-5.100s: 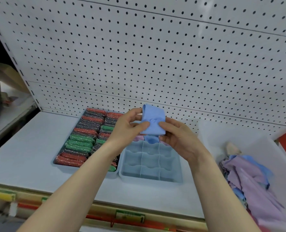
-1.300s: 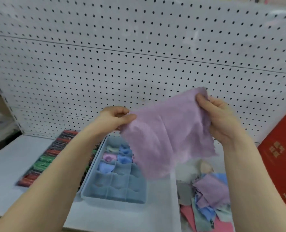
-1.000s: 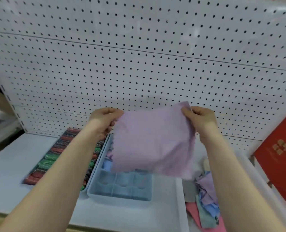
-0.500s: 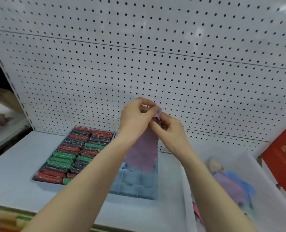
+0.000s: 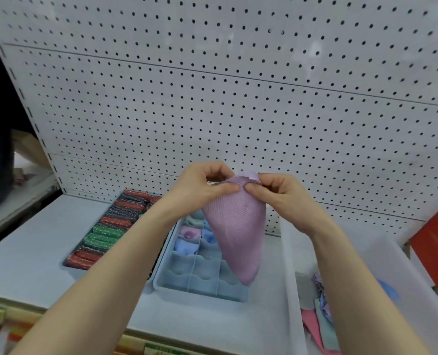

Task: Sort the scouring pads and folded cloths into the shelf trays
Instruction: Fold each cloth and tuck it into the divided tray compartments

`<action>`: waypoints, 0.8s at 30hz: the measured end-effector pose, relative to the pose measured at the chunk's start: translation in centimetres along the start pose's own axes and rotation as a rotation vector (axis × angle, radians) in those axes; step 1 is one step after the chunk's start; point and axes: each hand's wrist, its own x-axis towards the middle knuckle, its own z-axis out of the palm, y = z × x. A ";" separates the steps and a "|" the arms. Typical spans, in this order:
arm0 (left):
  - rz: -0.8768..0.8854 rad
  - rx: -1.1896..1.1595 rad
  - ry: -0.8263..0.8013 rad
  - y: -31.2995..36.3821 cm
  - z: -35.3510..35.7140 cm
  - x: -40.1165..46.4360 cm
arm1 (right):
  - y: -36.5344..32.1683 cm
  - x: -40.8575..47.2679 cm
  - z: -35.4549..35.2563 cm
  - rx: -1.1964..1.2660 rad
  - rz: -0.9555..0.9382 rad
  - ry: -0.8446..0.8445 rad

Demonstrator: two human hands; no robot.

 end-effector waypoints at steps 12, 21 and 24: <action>-0.023 -0.203 0.224 -0.1 -1.6 0.5 | -0.6 0.4 -1.8 0.130 -0.047 0.453; -0.021 -0.451 0.114 -0.1 -1.9 0.3 | -1.7 -0.4 -4.2 0.286 0.012 0.123; -0.176 -0.289 0.245 -1.0 -0.6 0.9 | -0.6 1.2 -3.3 0.000 0.209 0.309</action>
